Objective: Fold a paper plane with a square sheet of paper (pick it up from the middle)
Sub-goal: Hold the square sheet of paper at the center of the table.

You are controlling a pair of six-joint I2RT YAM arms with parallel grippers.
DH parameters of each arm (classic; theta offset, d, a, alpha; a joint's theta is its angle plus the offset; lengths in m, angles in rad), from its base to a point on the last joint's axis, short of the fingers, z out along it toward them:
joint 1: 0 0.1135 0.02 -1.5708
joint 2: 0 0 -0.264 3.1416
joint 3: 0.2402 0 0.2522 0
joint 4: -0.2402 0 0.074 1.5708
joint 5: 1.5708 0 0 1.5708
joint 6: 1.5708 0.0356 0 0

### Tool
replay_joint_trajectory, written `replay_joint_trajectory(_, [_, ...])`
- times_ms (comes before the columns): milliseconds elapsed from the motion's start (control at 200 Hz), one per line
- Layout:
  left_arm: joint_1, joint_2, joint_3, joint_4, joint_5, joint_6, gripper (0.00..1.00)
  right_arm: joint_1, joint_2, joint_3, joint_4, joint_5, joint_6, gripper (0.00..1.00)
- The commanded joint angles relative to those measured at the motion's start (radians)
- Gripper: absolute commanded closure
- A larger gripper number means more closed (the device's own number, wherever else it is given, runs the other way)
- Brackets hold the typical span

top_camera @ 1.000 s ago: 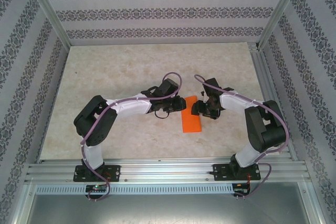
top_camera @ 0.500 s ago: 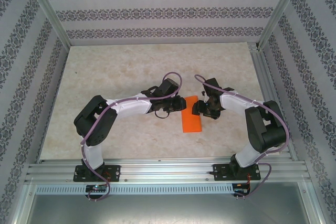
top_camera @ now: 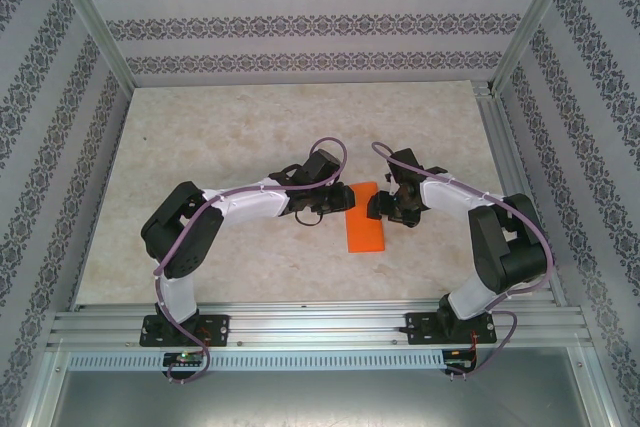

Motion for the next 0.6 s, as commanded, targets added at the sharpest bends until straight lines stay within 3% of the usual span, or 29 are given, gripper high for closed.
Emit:
replay_joint_trajectory(0, [-0.019, 0.023, 0.033, -0.01, 0.006, -0.001, 0.7, -0.005, 0.011, -0.001, 0.009, -0.034, -0.025, 0.35])
replay_joint_trajectory(594, [-0.019, 0.031, 0.03, -0.008, -0.008, -0.021, 0.72, -0.005, 0.049, 0.01, 0.005, 0.006, -0.012, 0.35])
